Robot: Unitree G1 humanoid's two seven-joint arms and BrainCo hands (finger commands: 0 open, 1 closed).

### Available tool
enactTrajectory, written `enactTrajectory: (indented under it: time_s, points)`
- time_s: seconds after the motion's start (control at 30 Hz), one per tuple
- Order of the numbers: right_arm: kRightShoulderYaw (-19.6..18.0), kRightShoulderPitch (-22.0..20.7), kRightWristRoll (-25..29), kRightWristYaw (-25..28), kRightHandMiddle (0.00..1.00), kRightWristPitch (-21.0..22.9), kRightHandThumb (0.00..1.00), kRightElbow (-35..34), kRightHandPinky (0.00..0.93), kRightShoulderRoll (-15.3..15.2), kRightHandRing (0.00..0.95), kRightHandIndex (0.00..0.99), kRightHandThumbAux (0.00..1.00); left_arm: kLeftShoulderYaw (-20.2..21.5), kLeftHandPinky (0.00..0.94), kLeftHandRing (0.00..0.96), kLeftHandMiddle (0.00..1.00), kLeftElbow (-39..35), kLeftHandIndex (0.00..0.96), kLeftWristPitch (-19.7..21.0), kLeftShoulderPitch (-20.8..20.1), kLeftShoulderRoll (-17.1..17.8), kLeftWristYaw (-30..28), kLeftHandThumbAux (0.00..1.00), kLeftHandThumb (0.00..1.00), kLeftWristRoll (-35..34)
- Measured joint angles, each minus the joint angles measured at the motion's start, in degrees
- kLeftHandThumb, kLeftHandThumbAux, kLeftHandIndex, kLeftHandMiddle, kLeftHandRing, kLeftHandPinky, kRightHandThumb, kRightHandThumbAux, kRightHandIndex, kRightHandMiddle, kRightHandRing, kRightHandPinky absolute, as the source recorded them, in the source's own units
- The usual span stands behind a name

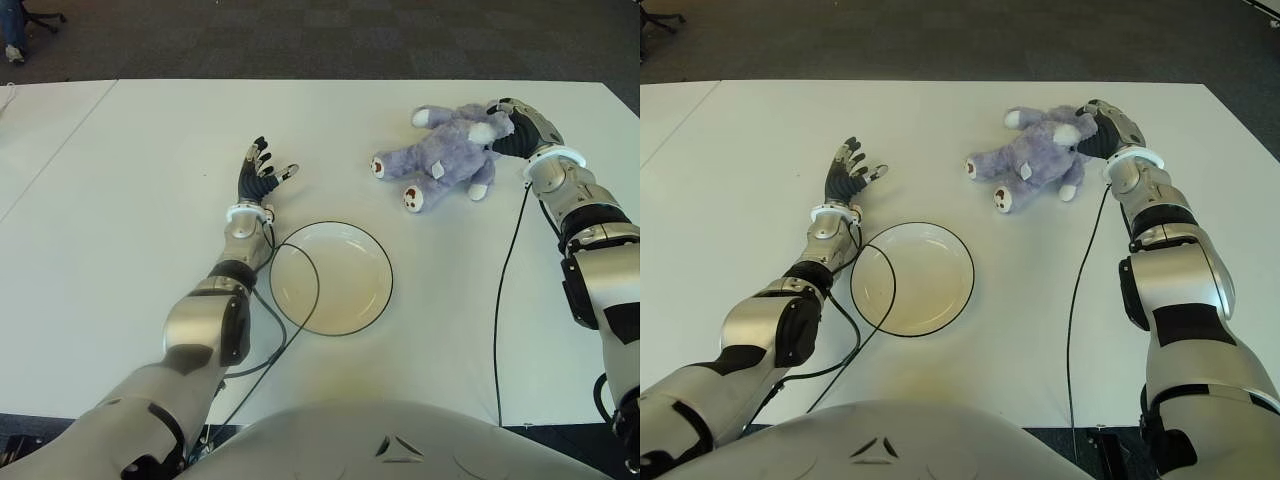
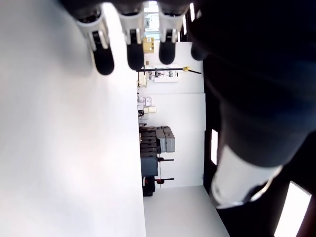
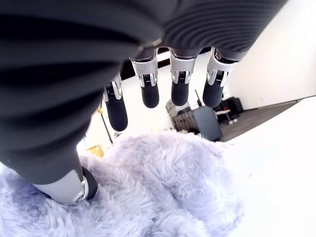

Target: Put the doll into the plate.

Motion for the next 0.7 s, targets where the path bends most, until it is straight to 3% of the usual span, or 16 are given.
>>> enactTrajectory:
  time_s: [0.7]
  points:
    - [0.55,-0.28,-0.37,-1.80,0.000,-0.36,0.435,-0.02,0.006,0.14,0.000,0.161,0.726,0.02,0.149,0.095,0.077,0.00,0.053,0.00,-0.03,-0.29,0.19,0.843,0.000,-0.04]
